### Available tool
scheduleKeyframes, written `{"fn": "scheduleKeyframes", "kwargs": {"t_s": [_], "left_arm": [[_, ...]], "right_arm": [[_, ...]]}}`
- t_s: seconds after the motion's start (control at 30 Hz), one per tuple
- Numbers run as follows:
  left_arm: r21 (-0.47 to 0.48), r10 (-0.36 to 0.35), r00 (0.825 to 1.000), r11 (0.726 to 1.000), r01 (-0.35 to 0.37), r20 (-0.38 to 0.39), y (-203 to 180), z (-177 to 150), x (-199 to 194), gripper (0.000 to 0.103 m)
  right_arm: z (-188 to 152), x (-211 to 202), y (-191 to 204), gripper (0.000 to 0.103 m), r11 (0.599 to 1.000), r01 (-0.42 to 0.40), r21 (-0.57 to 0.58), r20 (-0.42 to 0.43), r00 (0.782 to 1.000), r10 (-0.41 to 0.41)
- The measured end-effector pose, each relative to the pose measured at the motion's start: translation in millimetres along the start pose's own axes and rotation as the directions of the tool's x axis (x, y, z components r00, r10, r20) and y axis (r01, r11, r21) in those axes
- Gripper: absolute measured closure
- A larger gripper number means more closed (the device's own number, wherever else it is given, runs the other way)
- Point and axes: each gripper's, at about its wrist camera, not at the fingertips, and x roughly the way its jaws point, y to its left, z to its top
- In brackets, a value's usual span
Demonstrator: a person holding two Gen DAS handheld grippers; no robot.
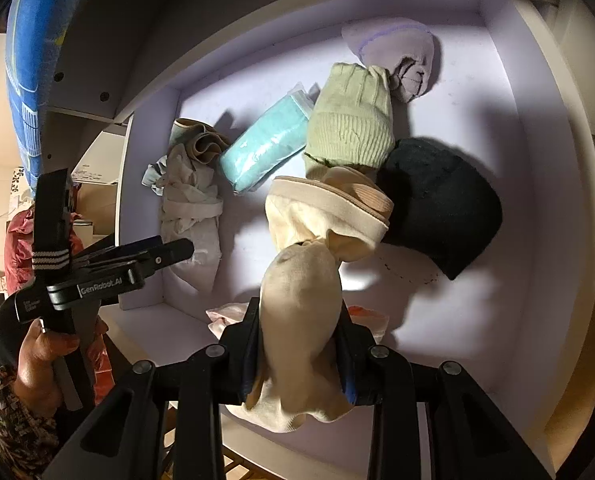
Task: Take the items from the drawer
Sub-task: 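Grasp the grey-beige knotted garment in the drawer with the left gripper, then carry the cream garment up to the gold tray with the right gripper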
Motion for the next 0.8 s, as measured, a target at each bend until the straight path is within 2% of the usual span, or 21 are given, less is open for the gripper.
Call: {"fn": "scheduleKeyframes", "kwargs": {"t_s": [0.2, 0.33, 0.43, 0.8], "left_arm": [[0.02, 0.002, 1.0, 1.0, -0.002, -0.005, -16.1, 12.0, 12.2, 0.026], [0.003, -0.021, 1.0, 1.0, 0.021, -0.017, -17.6, 15.4, 21.7, 0.045], [-0.021, -0.034, 0.999, 0.999, 0.034, -0.015, -18.9, 9.8, 30.1, 0.049], [-0.027, -0.057, 0.998, 0.998, 0.057, -0.023, -8.2, -1.0, 37.3, 0.055]], "right_arm": [[-5.0, -8.9, 1.6, 0.07, 1.0, -0.017, 0.012, 0.017, 1.0, 0.017], [-10.9, -17.6, 3.5, 0.07, 1.0, -0.028, 0.008, 0.03, 0.999, 0.028], [-15.6, -22.2, 5.6, 0.07, 1.0, -0.026, 0.003, 0.033, 0.999, 0.026], [-25.8, -56.8, 27.8, 0.07, 0.996, -0.082, -0.03, 0.09, 0.992, 0.084]]}}
